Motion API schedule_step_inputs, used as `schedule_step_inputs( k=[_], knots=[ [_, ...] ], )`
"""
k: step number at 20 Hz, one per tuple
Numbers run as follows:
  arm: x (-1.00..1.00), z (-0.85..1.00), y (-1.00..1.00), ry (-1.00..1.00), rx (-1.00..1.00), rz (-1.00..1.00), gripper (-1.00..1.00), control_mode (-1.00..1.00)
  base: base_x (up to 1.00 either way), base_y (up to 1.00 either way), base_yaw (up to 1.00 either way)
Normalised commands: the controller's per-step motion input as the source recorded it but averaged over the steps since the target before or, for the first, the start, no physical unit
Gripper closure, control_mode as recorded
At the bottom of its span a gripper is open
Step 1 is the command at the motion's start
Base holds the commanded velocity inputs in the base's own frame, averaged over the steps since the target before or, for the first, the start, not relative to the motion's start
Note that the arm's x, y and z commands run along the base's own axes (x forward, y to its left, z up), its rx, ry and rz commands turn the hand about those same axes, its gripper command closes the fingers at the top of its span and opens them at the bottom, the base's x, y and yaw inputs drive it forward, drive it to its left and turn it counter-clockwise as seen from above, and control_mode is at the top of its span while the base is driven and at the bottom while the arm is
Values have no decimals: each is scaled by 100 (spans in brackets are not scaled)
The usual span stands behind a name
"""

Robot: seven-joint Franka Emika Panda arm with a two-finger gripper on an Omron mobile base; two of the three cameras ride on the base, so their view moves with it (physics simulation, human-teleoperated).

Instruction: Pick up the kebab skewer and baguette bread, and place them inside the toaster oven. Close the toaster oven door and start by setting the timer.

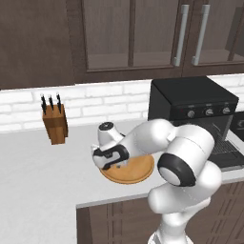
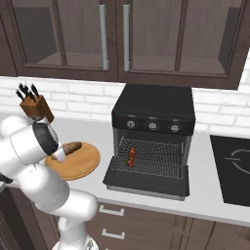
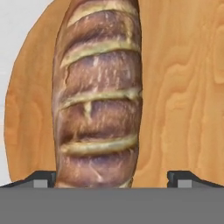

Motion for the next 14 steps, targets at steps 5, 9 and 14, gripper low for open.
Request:
schedule_step_inputs(
  k=[5, 9, 14],
  knots=[
    [0, -28, 0, 0, 2, 0, -100, -100, 0, 0, 0],
    [0, -12, 0, 0, 3, 0, 100, -100, 0, 0, 0],
    [-1, -2, -23, -1, 4, 0, 100, -100, 0, 0, 0]
  ],
)
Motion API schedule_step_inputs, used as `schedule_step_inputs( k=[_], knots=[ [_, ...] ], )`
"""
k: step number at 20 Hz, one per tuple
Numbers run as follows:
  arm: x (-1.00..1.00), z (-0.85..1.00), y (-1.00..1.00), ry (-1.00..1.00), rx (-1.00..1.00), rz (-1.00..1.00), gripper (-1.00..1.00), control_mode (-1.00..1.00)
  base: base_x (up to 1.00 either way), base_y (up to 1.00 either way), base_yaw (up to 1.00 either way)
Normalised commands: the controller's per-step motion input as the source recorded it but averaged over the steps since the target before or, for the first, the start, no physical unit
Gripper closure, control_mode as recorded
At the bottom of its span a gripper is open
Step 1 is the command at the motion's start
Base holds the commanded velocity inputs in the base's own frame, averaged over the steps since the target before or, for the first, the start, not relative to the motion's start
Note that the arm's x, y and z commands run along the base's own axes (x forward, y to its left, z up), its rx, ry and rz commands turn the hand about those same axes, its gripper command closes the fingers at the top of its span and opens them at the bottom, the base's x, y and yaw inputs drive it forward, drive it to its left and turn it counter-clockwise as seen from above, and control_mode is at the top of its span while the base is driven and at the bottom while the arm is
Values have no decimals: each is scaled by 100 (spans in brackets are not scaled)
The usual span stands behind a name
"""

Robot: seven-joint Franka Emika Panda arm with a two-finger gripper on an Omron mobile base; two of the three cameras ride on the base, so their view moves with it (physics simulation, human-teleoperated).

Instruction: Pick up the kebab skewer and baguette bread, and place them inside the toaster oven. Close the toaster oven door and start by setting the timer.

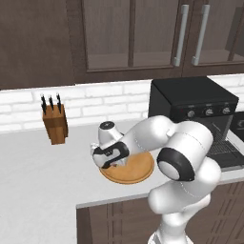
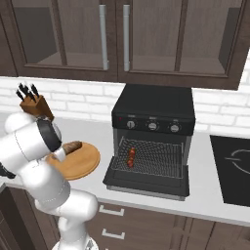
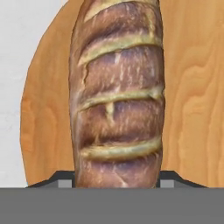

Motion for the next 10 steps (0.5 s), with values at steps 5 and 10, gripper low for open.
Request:
schedule_step_inputs(
  k=[5, 10],
  knots=[
    [-71, 100, -80, -7, 19, 19, 100, -100, 0, 0, 0],
    [-100, 83, -95, -12, 4, 38, 100, -100, 0, 0, 0]
  ],
)
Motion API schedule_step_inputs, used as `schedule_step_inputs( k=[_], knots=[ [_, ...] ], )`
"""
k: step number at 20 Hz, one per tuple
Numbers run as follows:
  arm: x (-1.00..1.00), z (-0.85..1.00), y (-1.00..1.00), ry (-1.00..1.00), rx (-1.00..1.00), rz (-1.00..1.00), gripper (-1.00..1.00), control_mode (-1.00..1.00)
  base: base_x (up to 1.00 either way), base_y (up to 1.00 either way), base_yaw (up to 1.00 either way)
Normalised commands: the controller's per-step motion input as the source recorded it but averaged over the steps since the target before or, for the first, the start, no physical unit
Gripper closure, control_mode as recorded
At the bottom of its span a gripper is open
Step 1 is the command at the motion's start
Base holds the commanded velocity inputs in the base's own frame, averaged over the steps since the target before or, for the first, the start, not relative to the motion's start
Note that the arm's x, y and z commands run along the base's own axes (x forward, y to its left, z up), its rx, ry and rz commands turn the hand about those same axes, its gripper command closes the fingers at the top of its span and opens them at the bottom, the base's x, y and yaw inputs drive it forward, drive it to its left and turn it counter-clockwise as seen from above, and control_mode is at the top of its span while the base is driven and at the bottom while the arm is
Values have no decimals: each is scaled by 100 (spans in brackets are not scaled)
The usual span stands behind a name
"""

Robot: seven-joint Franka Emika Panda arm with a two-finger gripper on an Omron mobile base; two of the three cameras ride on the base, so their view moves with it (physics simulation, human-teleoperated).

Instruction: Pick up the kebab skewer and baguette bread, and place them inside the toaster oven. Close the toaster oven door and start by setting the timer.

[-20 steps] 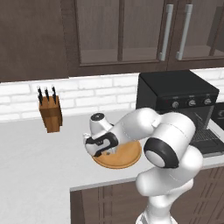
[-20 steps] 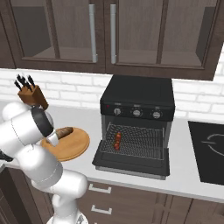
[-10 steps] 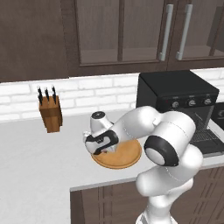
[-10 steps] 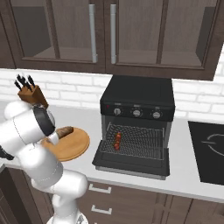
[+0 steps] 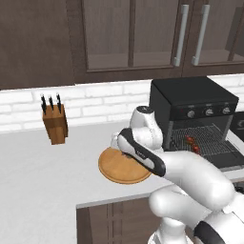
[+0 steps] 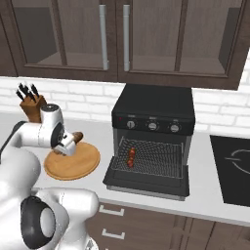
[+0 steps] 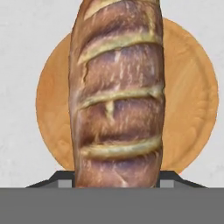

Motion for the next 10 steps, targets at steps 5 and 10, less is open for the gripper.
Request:
schedule_step_inputs(
  k=[5, 10],
  knots=[
    [-89, 53, -100, -5, 0, 24, 100, -100, 0, 0, 0],
    [-74, 36, -100, 1, 0, 10, 100, -100, 0, 0, 0]
  ],
)
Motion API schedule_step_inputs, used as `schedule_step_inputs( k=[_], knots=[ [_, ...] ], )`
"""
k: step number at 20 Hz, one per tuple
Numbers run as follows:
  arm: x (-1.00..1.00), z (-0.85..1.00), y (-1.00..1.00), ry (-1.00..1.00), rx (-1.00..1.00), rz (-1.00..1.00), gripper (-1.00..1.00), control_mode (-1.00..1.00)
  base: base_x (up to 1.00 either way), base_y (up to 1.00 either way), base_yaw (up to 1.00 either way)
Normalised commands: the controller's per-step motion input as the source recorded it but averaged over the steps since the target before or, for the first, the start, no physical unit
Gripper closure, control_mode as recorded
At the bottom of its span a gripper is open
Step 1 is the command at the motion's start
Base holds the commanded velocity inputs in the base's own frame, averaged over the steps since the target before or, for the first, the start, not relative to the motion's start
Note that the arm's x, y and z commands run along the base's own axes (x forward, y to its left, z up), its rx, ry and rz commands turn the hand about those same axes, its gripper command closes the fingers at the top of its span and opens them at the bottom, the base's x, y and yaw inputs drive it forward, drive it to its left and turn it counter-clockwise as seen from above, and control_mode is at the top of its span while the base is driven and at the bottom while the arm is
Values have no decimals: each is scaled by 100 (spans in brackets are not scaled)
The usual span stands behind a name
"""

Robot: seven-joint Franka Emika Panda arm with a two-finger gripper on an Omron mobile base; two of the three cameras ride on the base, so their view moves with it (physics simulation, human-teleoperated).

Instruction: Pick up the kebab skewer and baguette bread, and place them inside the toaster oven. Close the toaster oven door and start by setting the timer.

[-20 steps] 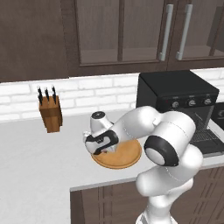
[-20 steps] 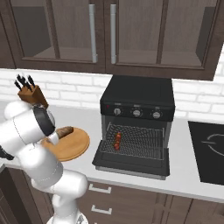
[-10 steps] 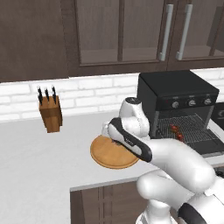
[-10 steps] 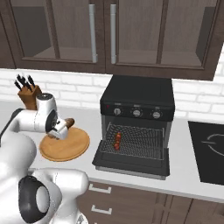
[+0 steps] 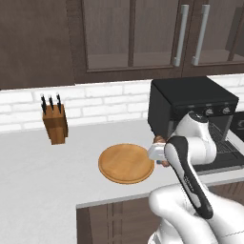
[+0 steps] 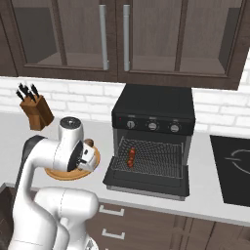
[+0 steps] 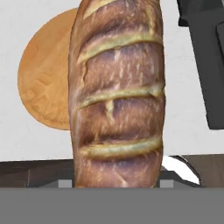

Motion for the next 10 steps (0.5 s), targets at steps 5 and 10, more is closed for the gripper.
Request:
schedule_step_inputs(
  k=[5, 10],
  knots=[
    [-51, 36, -100, 1, 0, 9, 100, -100, 0, 0, 0],
    [-4, 16, -100, 3, -4, 1, 100, -100, 0, 0, 0]
  ],
)
